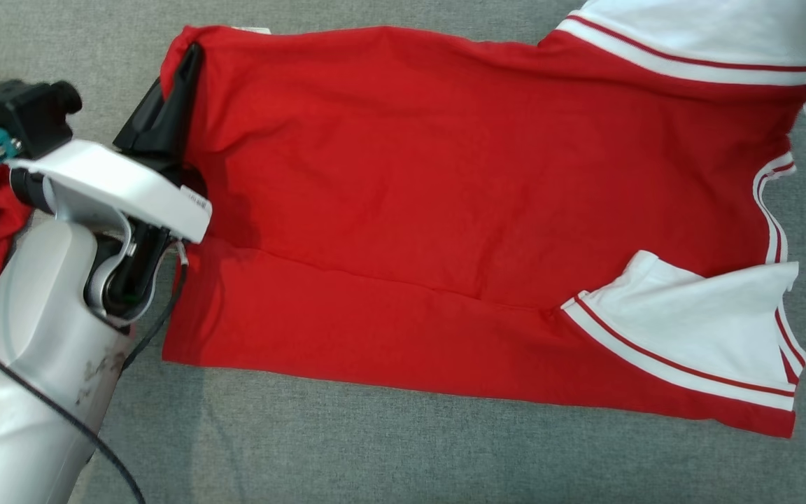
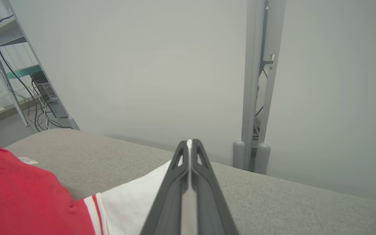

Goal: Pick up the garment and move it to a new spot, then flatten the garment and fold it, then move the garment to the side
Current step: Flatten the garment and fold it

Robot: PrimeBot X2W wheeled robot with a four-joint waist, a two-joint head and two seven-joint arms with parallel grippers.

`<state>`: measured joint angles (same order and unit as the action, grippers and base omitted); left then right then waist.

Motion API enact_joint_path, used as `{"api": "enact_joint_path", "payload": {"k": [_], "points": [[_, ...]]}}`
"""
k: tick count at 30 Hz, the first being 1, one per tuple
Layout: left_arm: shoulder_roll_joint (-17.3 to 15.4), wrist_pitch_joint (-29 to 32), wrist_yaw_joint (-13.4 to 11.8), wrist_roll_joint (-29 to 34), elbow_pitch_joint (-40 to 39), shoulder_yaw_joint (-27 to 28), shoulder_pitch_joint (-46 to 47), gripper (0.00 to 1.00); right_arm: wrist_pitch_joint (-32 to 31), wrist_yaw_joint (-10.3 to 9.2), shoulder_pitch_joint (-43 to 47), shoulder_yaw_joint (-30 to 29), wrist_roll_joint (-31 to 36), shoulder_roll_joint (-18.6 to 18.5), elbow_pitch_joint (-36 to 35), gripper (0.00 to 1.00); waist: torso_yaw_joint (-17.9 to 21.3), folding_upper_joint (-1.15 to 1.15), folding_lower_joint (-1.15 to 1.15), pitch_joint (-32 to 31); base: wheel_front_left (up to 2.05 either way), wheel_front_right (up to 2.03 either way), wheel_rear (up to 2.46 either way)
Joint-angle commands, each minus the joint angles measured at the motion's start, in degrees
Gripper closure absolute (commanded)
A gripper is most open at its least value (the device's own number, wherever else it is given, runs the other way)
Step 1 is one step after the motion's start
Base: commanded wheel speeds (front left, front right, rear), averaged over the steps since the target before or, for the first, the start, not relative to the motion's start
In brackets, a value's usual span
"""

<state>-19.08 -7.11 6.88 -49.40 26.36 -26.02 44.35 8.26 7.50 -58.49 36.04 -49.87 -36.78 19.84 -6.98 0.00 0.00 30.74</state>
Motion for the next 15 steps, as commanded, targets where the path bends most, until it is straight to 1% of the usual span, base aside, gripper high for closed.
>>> {"api": "enact_joint_path", "payload": {"k": [1, 5, 6, 9, 13, 14, 15], "points": [[-0.73, -0.3, -0.23, -0.5, -1.46, 0.48, -1.57, 1.0, 0.75, -0.02, 2.02, -0.2, -0.18, -0.77, -1.64, 1.0, 0.27, 0.0, 0.0, -0.16, 0.0, 0.0, 0.0], [-3.4, -0.27, -0.58, -3.04, -9.27, 2.5, -7.19, 1.0, 2.17, -0.02, 10.12, -2.05, -0.45, -2.78, -8.93, 1.0, 1.08, 0.0, 0.0, -0.33, 0.0, 0.0, 0.0], [-4.45, 0.02, -0.94, -4.21, -13.15, 3.15, -10.66, 1.0, 2.67, -0.02, 15.06, -3.48, -0.19, -3.03, -12.03, 1.0, 1.44, 0.0, 0.0, -0.48, 0.0, 0.0, 0.0], [-6.5, 0.27, -1.95, -5.57, -18.22, 4.24, -15.69, 1.0, 3.58, -0.02, 23.09, -6.63, -0.03, -2.14, -15.87, 1.0, 1.99, 0.0, 0.0, -0.77, 0.0, 0.0, 0.0], [-8.5, 0.01, -4.0, -7.38, -23.02, 6.28, -21.92, 1.0, 4.53, -0.02, 33.04, -11.38, 0.58, 0.31, -20.22, 1.0, 2.8, 0.0, 0.0, -1.18, 0.0, 0.0, 0.0], [-9.01, 0.0, -4.39, -7.88, -24.01, 6.75, -23.21, 1.0, 4.62, -0.02, 35.1, -12.61, 0.85, 0.96, -21.33, 1.0, 2.93, 0.0, 0.0, -1.23, 0.0, 0.0, 0.0], [-9.01, 0.0, -4.39, -7.88, -24.01, 6.75, -23.21, 1.0, 4.62, -0.02, 35.1, -12.61, 0.85, 0.96, -21.33, 1.0, 2.93, 0.0, 0.0, -1.23, 0.0, 0.0, 0.0]]}}
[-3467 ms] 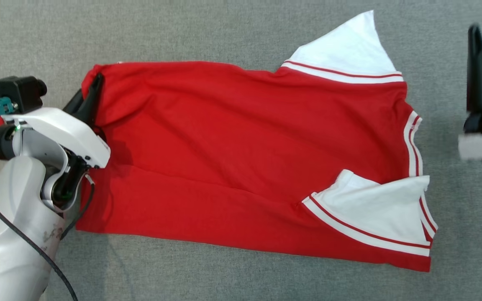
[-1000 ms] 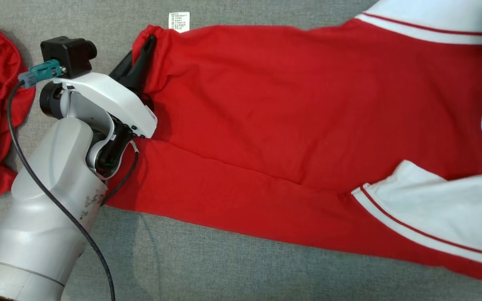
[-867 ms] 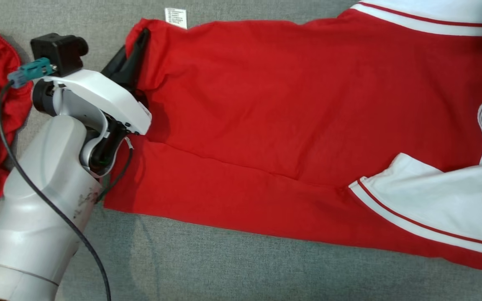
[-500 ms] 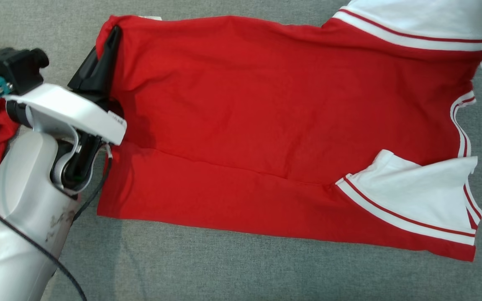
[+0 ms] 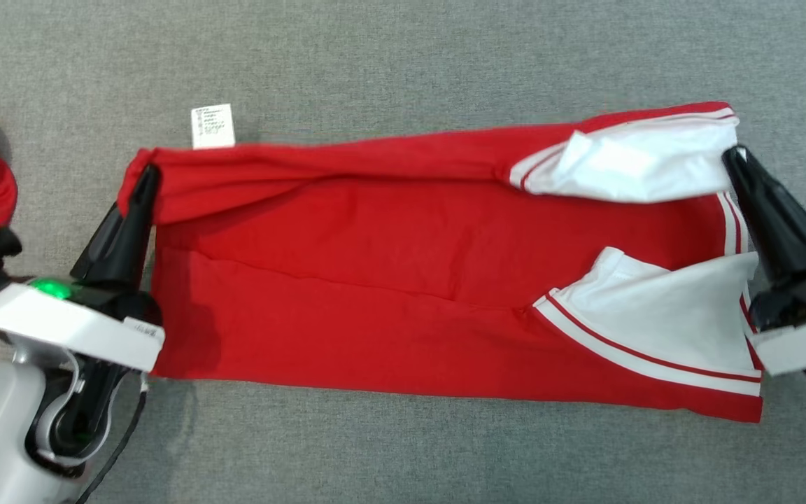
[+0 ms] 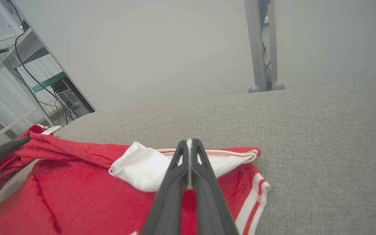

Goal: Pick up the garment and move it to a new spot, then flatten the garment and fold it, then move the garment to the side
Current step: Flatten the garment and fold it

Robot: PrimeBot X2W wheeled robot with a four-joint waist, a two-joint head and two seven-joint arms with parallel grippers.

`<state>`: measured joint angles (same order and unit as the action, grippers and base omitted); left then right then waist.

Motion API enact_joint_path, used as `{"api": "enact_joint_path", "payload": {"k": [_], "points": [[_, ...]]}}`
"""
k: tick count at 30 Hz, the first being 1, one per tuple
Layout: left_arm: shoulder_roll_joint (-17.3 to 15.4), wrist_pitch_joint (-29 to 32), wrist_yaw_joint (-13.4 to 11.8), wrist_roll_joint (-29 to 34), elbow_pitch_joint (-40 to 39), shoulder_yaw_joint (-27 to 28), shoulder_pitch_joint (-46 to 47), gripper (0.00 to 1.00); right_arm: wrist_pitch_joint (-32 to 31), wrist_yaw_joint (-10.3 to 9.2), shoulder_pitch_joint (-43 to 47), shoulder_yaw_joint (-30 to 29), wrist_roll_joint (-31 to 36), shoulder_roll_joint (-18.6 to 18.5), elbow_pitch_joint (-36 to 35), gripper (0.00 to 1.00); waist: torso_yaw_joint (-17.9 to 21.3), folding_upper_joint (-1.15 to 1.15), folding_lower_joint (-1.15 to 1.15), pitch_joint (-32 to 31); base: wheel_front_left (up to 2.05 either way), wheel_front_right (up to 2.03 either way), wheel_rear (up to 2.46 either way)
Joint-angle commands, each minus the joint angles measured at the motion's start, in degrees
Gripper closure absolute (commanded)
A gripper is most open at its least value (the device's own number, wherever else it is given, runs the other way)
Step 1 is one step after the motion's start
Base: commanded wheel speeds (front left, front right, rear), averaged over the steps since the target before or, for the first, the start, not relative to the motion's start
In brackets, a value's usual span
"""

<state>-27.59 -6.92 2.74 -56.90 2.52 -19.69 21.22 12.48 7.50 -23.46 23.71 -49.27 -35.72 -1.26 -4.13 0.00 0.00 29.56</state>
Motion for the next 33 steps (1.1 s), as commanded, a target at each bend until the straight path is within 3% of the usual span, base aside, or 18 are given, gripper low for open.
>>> {"api": "enact_joint_path", "payload": {"k": [1, 7, 15, 16, 17, 18, 19, 20, 21, 29, 33], "points": [[-0.7, -0.24, -0.5, -0.84, -1.07, 0.83, -1.25, 1.0, 0.5, -0.02, 1.89, -1.28, 0.48, 0.68, -1.49, 1.0, 0.23, 0.0, 0.0, -0.14, 0.0, 0.0, 0.0], [-2.51, 0.58, -2.51, -1.79, -4.27, 1.61, -6.99, 1.0, -0.76, -0.02, 11.96, -6.42, 1.89, 4.62, -7.1, 1.0, 0.63, 0.0, 0.0, -0.81, 0.0, 0.0, 0.0], [-0.87, -0.04, -3.72, -1.86, -1.4, 0.16, -10.4, 1.0, -3.3, -0.02, 20.82, -9.95, 5.55, 10.44, -6.48, 1.0, 0.84, 0.0, 0.0, -1.26, 0.0, 0.0, 0.0], [-0.39, -0.21, -3.52, -2.15, -0.87, 0.01, -10.43, 0.9, -3.54, -0.02, 21.2, -10.04, 6.17, 11.12, -5.84, 1.0, 0.88, 0.0, 0.0, -1.34, 0.0, 0.0, 0.0], [-0.05, -0.4, -3.43, -2.19, -0.19, -0.1, -10.42, 0.69, -3.46, -0.02, 21.15, -9.96, 6.56, 11.92, -5.36, 1.0, 0.91, 0.0, 0.0, -1.43, 0.0, 0.0, 0.0], [0.08, -0.75, -3.66, -1.7, 0.64, -0.34, -10.36, 0.54, -3.53, -0.02, 21.11, -9.83, 7.08, 12.59, -4.58, 0.93, 0.91, 0.0, 0.0, -1.66, 0.0, 0.0, 0.0], [0.33, -1.17, -3.91, -1.02, 1.24, -0.52, -10.09, 0.0, -3.71, -0.02, 21.0, -9.79, 8.34, 12.69, -3.67, 0.65, 0.87, 0.0, 0.0, -1.86, 0.0, 0.0, 0.0], [0.84, -2.01, -4.13, -0.64, 1.8, -0.53, -9.71, 0.0, -3.63, -0.02, 20.78, -9.98, 9.29, 13.1, -2.89, 0.39, 0.81, 0.0, 0.0, -2.13, 0.0, 0.0, 0.0], [1.21, -3.12, -4.49, 0.09, 2.22, -0.44, -9.43, 0.0, -3.17, -0.02, 20.59, -10.13, 10.07, 13.74, -2.31, 0.0, 0.79, 0.0, 0.0, -2.49, 0.0, 0.0, 0.0], [5.58, -8.18, -11.37, 10.47, 0.58, 4.23, -8.5, 0.0, 0.79, -0.02, 18.83, -17.92, 20.46, 18.7, -2.27, 0.0, 0.9, 0.0, 0.0, -5.3, 0.0, 0.0, 0.0], [9.14, -8.24, -12.44, 18.1, -3.27, 9.55, -8.12, 0.0, 0.27, -0.02, 17.5, -23.06, 24.5, 22.8, -3.13, 0.0, 0.95, 0.0, 0.0, -6.8, 0.0, 0.0, 0.0]]}}
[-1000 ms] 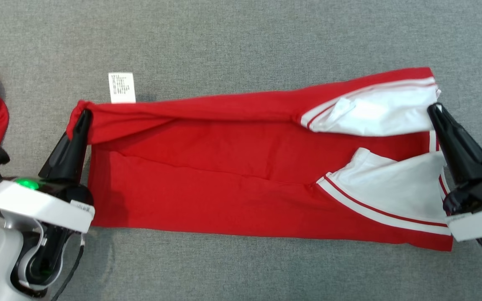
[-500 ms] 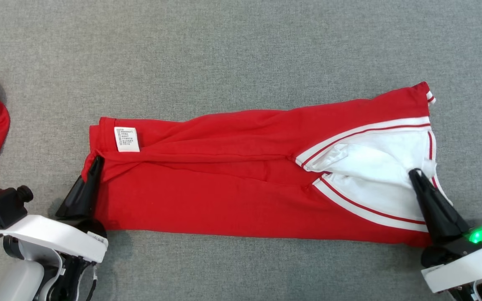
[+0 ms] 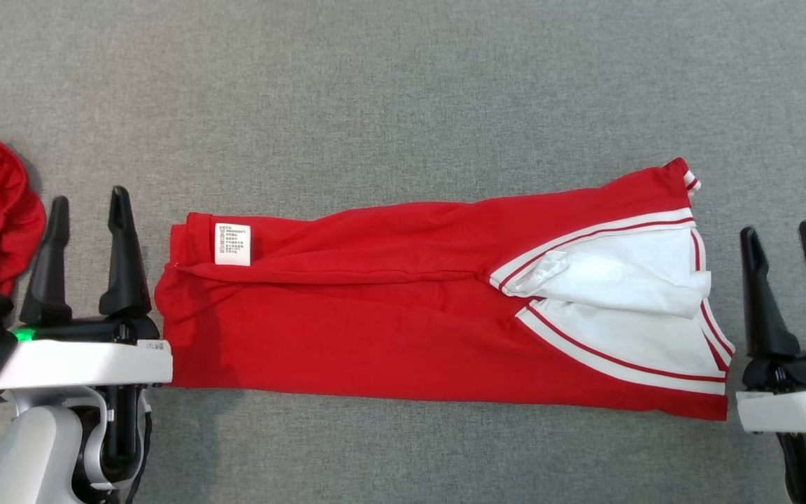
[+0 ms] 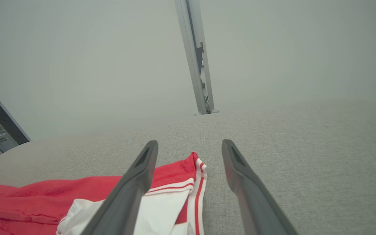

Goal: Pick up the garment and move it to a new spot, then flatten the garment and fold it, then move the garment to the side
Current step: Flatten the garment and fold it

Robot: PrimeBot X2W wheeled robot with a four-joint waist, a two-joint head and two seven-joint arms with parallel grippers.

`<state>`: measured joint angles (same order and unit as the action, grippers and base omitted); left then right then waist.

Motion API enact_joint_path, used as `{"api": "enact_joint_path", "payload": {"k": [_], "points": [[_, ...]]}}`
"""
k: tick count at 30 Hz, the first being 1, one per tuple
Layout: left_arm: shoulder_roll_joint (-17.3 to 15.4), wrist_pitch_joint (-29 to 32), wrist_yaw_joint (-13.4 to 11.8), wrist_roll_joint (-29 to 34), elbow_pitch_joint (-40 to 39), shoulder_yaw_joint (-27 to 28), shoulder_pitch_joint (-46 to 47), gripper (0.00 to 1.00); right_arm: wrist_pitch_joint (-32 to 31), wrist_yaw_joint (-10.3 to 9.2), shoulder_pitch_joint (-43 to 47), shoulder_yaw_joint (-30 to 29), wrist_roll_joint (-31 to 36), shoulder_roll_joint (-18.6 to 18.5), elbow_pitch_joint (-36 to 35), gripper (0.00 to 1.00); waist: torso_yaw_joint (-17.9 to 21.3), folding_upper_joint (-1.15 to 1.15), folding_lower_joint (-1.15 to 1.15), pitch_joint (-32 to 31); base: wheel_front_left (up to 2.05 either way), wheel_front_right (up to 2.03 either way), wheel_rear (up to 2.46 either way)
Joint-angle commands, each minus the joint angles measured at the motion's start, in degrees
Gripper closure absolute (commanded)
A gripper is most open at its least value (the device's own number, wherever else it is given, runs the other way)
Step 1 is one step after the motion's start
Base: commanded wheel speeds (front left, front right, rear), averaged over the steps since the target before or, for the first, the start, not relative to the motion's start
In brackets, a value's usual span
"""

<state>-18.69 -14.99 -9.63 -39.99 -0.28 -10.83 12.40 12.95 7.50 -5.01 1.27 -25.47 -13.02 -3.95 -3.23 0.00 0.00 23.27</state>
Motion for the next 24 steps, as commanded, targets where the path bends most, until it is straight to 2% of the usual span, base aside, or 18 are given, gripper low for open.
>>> {"api": "enact_joint_path", "payload": {"k": [1, 5, 10, 24], "points": [[1.0, -0.18, -0.04, 3.39, -1.4, 1.98, 0.51, 0.0, -0.46, -0.02, -1.31, -1.13, 1.87, 0.86, -0.7, 0.0, 0.07, 0.0, 0.0, -0.88, 0.0, 0.0, 0.0], [3.54, -0.2, 1.07, 12.31, -4.28, 5.09, -0.73, 0.0, -1.78, -0.02, -2.49, -3.56, 6.24, 2.74, -0.87, 0.0, 0.0, 0.0, 0.0, -2.48, 0.0, 0.0, 0.0], [4.99, -0.21, 2.65, 19.56, -3.67, 5.24, -3.94, 0.0, -3.14, -0.02, -1.85, -3.99, 9.31, 3.43, 0.93, 0.0, -0.47, 0.0, 0.0, -4.8, 0.0, 0.0, 0.0], [7.79, -0.22, 5.6, 25.1, -0.48, 4.47, -6.73, 0.0, -3.56, -0.02, -0.75, -3.64, 9.92, 3.36, 4.63, 0.0, -2.04, 0.0, 0.0, -6.7, 0.0, 0.0, 0.0]]}}
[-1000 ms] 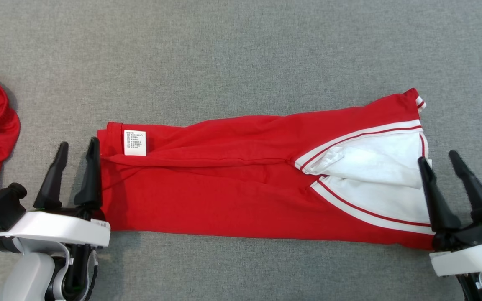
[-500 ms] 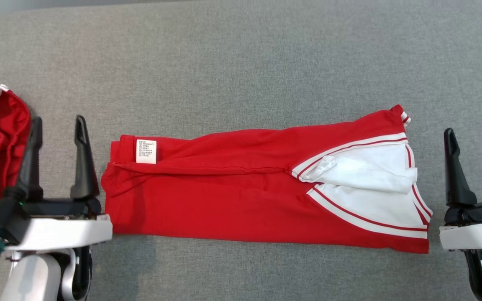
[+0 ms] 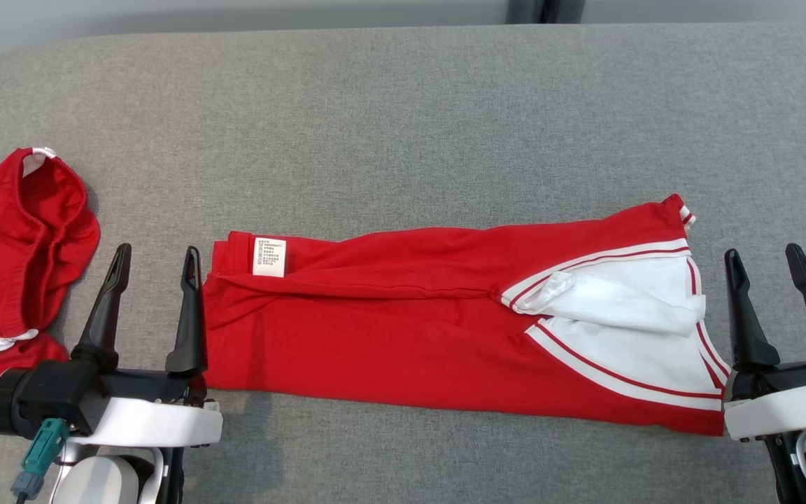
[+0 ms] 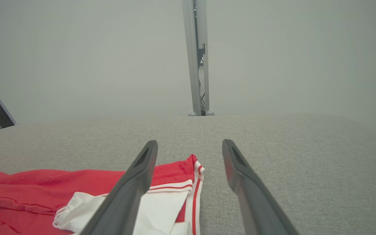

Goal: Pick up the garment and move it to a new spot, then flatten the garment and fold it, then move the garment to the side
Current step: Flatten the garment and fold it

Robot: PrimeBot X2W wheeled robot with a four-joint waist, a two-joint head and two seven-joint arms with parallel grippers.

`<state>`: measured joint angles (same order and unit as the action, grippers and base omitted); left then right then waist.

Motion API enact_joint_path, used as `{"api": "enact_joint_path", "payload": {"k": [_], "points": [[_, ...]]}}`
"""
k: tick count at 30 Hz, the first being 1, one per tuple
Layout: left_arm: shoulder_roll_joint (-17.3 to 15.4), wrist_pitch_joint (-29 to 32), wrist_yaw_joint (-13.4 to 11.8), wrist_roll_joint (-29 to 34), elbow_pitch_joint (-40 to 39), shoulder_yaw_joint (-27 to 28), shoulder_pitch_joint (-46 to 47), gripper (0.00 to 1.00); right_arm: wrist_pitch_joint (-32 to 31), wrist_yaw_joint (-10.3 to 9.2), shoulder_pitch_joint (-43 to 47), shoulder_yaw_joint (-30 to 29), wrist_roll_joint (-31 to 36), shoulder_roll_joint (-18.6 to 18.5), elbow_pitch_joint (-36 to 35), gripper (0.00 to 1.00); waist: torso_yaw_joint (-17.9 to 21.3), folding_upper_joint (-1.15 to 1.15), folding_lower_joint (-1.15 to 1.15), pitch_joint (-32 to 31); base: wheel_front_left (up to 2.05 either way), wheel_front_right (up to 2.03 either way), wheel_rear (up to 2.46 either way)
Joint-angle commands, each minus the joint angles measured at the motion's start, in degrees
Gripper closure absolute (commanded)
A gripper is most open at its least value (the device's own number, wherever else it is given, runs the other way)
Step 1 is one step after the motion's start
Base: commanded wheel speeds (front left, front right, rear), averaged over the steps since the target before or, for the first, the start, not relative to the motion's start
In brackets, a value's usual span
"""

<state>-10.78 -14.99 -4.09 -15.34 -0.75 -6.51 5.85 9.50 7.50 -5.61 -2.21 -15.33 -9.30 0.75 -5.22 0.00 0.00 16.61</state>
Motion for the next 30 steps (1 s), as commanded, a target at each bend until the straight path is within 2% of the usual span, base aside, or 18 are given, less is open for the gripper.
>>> {"api": "enact_joint_path", "payload": {"k": [1, 8, 12, 24, 26, 27, 28, 29, 30], "points": [[-0.01, -0.22, 0.23, 0.55, 0.17, 0.21, -0.15, 0.0, -0.15, -0.02, -0.17, -0.15, -0.26, -0.41, 0.12, 0.0, -0.11, 0.0, 0.0, -0.14, 0.0, 0.0, 0.0], [0.98, -0.22, 1.15, 1.23, 0.6, 0.77, -0.2, 0.0, -0.55, -0.02, -0.75, -1.1, -1.03, -1.27, 2.19, 0.0, -0.13, 0.0, 0.0, -0.82, 0.0, 0.0, 0.0], [1.43, -0.22, 1.63, 1.8, 0.67, 0.75, 0.12, 0.0, -1.47, -0.02, -1.58, -0.36, -1.51, -1.68, 6.03, 0.0, -0.34, 0.0, 0.0, -0.73, 0.0, 0.0, 0.0], [3.42, -0.22, 3.4, 2.6, 1.67, 0.54, 2.55, 0.0, -0.6, -0.02, -6.92, 8.15, -6.81, -0.75, 23.16, 0.0, -2.14, 0.0, 0.0, 0.8, 0.0, 0.0, 0.0], [3.75, -0.22, 3.77, 2.75, 2.07, 0.77, 3.01, 0.0, -1.39, -0.02, -7.32, 10.32, -8.26, -0.55, 27.82, 0.0, -2.43, 0.0, 0.0, 0.79, 0.0, 0.0, 0.0], [3.83, -0.22, 3.94, 2.8, 2.15, 0.86, 3.06, 0.0, -1.59, -0.02, -7.35, 11.27, -8.83, -0.52, 29.02, 0.4, -2.5, 0.0, 0.0, 0.75, 0.0, 0.0, 0.0], [3.98, -0.22, 3.96, 2.74, 2.16, 1.0, 3.01, 0.0, -1.34, -0.02, -7.31, 12.08, -9.47, -0.43, 29.94, 0.64, -2.5, 0.0, 0.0, 0.68, 0.0, 0.0, 0.0], [4.05, -0.21, 3.98, 2.77, 2.21, 1.19, 2.94, 0.0, -1.65, 0.0, -7.19, 13.46, -10.09, -0.32, 30.75, 1.0, -2.41, 0.0, 0.0, 0.6, 0.0, 0.0, 0.0], [4.05, -0.21, 3.98, 2.77, 2.21, 1.19, 2.94, 0.0, -1.65, 0.0, -7.19, 13.46, -10.09, -0.32, 30.75, 1.0, -2.41, 0.0, 0.0, 0.6, 0.0, 0.0, 0.0]]}}
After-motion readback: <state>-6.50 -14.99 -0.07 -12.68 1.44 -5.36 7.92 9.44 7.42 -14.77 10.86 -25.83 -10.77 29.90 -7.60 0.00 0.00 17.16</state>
